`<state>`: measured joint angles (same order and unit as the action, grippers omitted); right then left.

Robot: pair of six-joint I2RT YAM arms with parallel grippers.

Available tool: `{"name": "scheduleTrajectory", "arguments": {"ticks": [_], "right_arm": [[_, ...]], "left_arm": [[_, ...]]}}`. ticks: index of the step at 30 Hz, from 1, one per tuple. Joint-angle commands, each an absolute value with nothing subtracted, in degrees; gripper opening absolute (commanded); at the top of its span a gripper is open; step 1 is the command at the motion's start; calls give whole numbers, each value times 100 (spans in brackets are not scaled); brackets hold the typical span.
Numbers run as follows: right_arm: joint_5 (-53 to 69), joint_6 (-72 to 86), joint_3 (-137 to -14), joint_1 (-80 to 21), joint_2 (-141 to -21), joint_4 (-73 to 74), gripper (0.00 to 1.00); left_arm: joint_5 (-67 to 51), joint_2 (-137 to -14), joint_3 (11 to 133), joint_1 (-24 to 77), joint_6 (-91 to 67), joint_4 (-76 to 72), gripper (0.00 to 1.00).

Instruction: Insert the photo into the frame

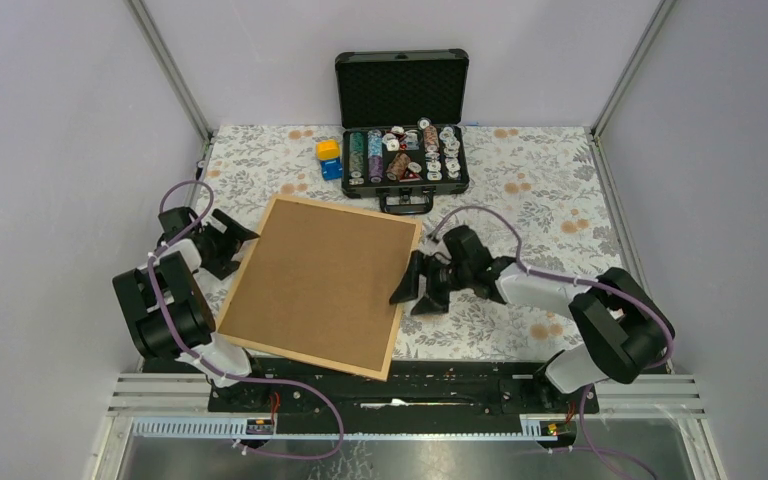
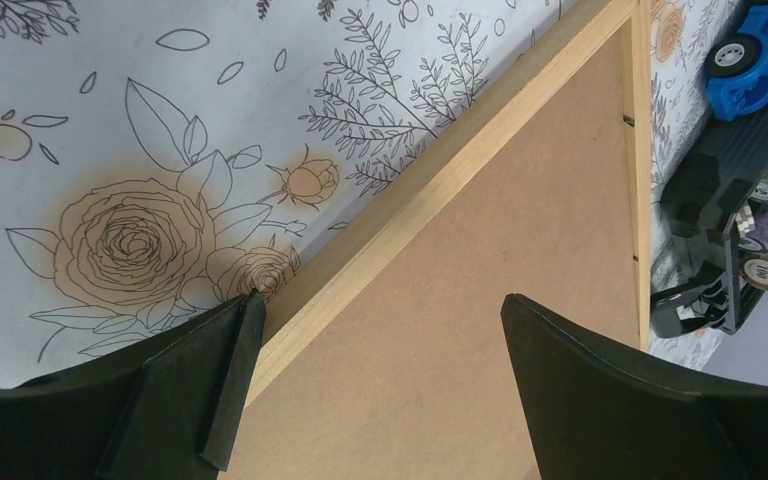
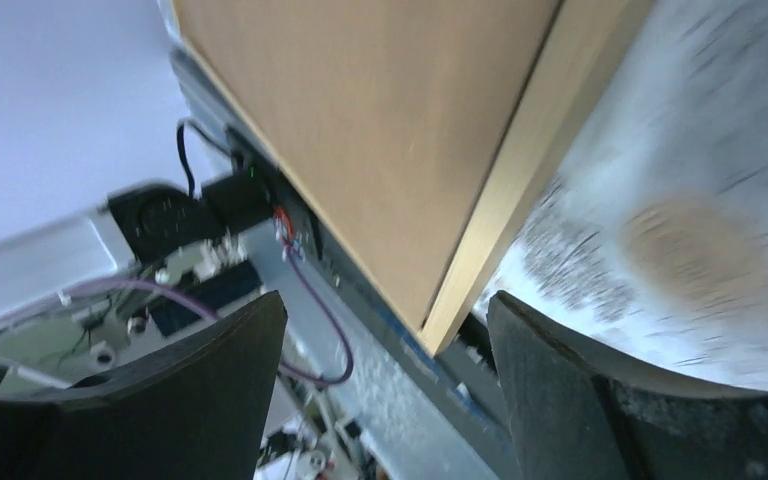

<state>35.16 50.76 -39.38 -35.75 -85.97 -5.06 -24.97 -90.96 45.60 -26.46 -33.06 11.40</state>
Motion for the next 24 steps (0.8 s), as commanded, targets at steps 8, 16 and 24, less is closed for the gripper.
{"name": "scheduleTrajectory", "arguments": {"ticks": [8, 16, 24], "right_arm": [[3331, 7362, -3121, -5127, -8561, -2686, 74], [3072, 7566, -3043, -5414, -8894, -2874, 71], [2934, 7545, -2862, -5414, -8900, -2784, 71]], "left_arm": [[-2822, -9571, 4076, -2779, -3448, 1986, 99], [-2891, -9553, 4000, -2801, -3487, 1888, 99], [-2879, -9513, 4014, -2822, -3491, 1880, 99]]}}
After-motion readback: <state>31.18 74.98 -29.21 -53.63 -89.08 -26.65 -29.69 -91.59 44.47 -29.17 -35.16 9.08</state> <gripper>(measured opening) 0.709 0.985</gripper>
